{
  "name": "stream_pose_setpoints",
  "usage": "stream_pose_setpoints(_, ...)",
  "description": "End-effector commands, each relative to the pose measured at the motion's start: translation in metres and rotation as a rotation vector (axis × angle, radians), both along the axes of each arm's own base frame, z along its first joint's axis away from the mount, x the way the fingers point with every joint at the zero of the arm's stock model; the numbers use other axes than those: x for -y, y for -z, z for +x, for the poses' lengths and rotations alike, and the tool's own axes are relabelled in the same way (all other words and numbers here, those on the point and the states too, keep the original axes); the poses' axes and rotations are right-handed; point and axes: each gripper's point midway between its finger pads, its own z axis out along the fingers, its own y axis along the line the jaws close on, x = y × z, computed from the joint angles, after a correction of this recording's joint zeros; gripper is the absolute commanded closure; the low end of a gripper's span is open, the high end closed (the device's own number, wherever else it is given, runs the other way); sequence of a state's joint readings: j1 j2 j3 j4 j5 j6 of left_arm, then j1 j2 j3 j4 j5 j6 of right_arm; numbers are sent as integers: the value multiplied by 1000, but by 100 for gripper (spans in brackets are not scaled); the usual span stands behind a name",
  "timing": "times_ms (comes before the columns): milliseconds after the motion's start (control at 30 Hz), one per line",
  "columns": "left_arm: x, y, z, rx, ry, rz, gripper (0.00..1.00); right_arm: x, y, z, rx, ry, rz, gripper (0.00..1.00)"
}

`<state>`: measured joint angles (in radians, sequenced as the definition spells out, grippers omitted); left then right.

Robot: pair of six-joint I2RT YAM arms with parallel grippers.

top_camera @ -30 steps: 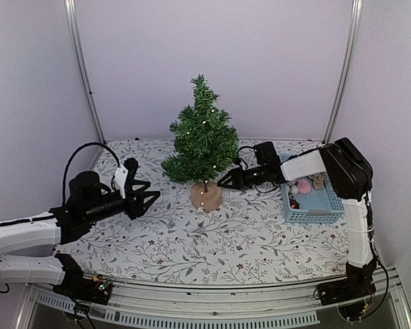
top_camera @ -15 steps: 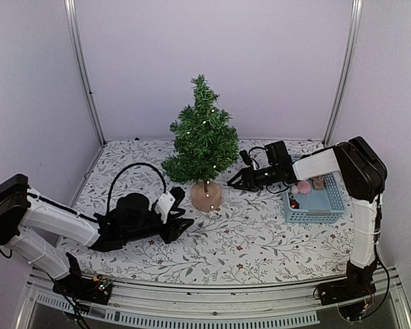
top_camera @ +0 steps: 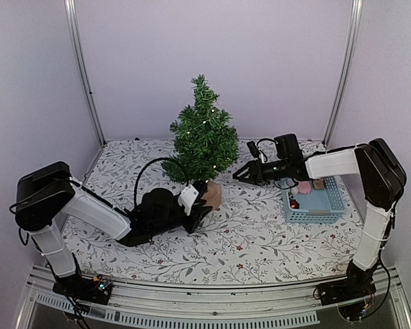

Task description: Decorate the small christmas tree

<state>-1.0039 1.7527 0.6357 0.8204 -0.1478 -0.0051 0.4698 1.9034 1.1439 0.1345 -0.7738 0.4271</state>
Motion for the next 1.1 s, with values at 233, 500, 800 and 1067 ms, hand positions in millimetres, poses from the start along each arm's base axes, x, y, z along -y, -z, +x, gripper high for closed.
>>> stream_pose_setpoints(233,6,-5,10,48,-1,-4,86,7,-19,-2,34,24,13,49)
stream_pose_setpoints(500,2,-2,13,42,-20,-1,85,8,-20,-3,33,29,11,49)
stream_pose_setpoints(800,3,-3,19,39,-9,-10,100,8,-21,-3,35,29,13,49)
stream_pose_setpoints(1067,-11,-20,10,28,-25,22,100,8,-25,-1,38,31,19,49)
